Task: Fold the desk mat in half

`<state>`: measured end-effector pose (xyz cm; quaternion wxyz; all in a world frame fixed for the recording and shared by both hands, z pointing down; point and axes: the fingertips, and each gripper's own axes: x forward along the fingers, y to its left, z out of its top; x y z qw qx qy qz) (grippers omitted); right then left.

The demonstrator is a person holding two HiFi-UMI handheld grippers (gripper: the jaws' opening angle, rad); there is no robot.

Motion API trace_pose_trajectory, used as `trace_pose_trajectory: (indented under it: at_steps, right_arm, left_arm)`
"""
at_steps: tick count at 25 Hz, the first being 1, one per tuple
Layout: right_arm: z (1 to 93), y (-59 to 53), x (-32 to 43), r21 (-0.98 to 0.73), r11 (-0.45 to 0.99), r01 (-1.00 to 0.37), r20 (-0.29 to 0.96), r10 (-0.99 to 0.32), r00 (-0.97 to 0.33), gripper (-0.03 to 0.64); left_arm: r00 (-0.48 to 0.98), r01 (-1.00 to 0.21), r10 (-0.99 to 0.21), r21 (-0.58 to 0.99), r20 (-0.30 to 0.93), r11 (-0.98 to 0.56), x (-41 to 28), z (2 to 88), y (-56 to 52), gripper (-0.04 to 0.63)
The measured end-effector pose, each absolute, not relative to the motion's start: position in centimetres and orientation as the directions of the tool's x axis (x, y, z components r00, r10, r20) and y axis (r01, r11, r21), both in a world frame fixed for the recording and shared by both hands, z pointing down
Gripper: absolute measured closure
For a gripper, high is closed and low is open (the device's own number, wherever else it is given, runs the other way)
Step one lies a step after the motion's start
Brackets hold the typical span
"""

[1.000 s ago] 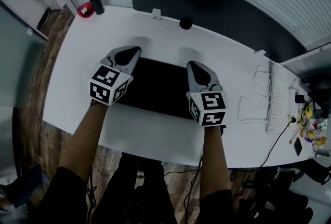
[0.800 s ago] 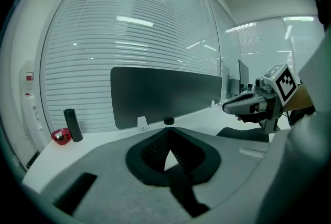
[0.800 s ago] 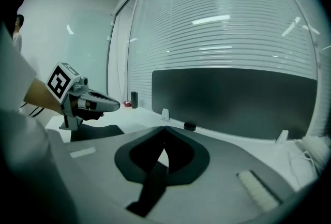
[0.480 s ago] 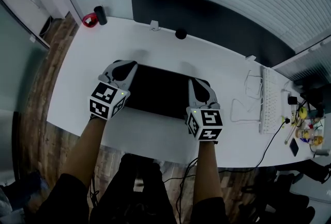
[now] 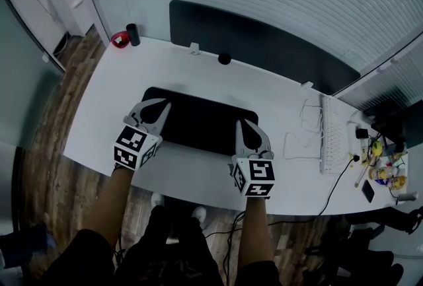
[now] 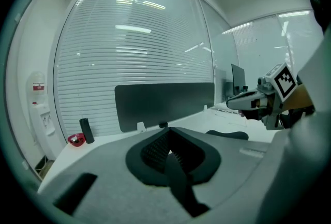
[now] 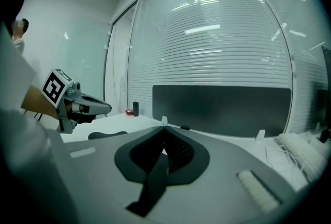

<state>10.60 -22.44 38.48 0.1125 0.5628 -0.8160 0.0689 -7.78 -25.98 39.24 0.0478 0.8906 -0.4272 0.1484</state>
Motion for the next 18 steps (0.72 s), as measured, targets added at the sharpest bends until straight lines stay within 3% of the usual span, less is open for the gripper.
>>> trace_pose_trajectory:
  at_steps: [18]
  right_arm:
    - [34.1, -15.0, 10.9, -0.018, 0.333, -0.943, 0.205, -0.922, -0.33, 0.607]
  left_arm:
    - [0.568, -0.798, -0.789, -0.075, 0.236, -0.597, -7.9, 33.4, -18.9, 0.6]
